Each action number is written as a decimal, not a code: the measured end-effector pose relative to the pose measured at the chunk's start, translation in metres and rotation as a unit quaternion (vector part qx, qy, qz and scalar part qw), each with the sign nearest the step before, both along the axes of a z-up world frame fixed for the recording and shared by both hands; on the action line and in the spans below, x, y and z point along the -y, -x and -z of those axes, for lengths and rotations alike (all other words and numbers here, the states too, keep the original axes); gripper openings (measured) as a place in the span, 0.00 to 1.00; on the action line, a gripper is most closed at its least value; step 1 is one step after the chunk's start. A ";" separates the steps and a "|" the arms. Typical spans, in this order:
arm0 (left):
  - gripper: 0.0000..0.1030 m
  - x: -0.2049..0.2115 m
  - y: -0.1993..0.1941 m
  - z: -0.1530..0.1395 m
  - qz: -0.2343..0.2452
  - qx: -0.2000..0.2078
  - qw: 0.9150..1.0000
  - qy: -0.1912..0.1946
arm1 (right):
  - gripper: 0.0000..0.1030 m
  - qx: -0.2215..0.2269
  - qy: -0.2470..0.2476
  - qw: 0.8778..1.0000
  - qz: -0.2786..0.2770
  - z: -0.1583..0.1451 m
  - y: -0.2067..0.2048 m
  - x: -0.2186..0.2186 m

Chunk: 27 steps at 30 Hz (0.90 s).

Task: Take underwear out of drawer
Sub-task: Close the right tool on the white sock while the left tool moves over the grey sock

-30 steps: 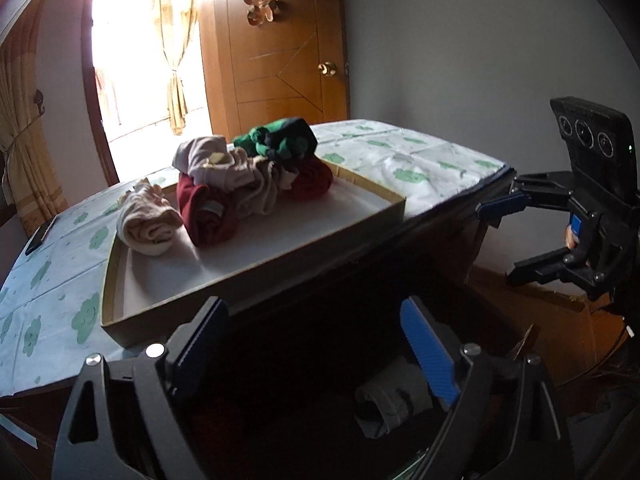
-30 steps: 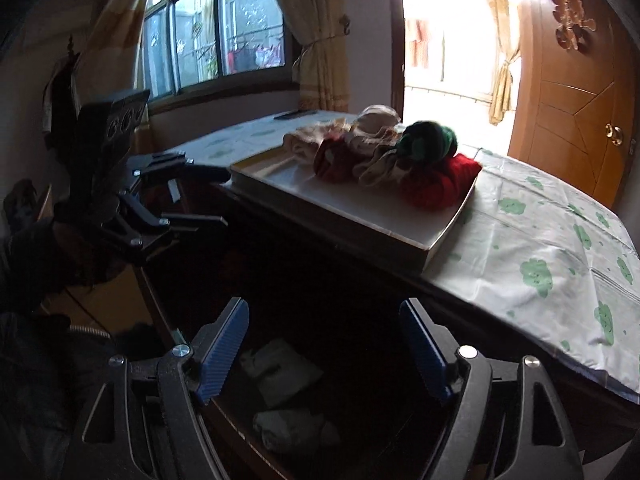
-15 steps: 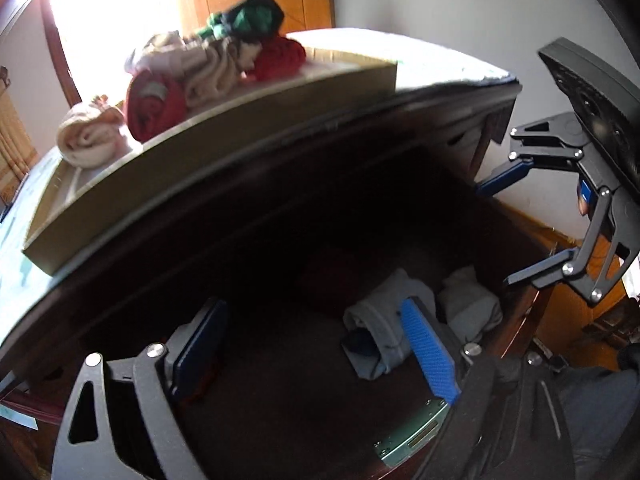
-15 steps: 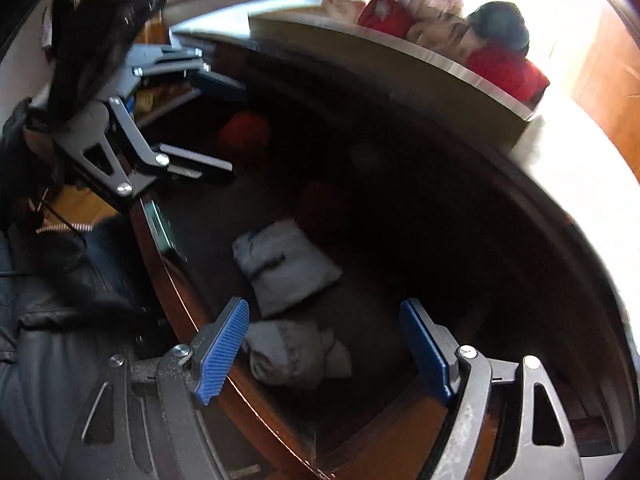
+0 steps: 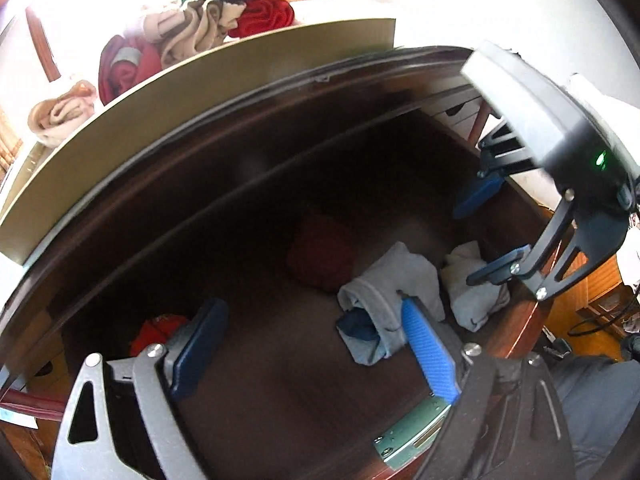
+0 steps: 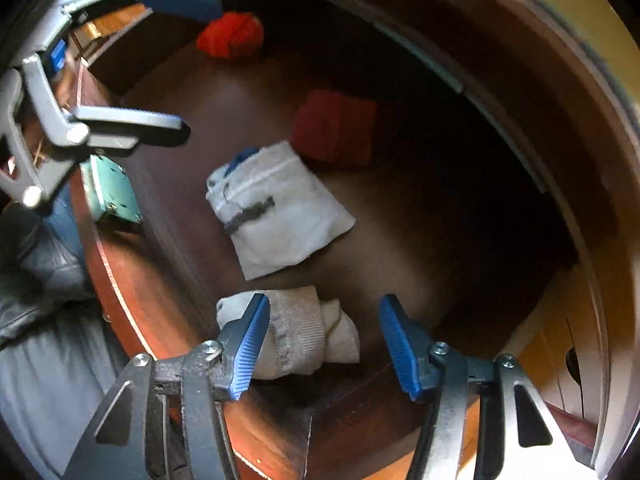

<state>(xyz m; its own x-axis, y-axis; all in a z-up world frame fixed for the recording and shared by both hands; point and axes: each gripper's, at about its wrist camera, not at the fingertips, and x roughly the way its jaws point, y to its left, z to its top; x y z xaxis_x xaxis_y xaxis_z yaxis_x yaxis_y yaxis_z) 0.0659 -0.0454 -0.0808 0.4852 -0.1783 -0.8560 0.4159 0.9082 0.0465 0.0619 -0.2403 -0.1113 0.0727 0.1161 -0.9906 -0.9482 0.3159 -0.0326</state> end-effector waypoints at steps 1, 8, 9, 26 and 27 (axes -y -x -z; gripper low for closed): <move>0.87 -0.001 -0.001 0.001 -0.001 -0.002 1.000 0.000 | 0.56 -0.011 0.002 1.000 0.000 0.002 -0.001 -0.001; 0.87 -0.005 -0.005 0.006 -0.007 -0.011 1.000 0.002 | 0.49 -0.031 0.035 0.999 0.021 0.019 -0.015 -0.002; 0.87 -0.006 -0.006 0.006 -0.007 -0.012 1.000 0.004 | 0.49 -0.034 0.039 0.998 0.020 0.021 -0.017 -0.006; 0.87 -0.010 -0.015 0.010 0.000 -0.024 1.000 0.015 | 0.14 -0.045 0.006 0.999 0.011 0.054 -0.013 -0.011; 0.87 -0.010 -0.016 0.010 0.000 -0.026 1.000 0.015 | 0.13 -0.034 -0.002 0.999 0.016 0.052 -0.013 -0.011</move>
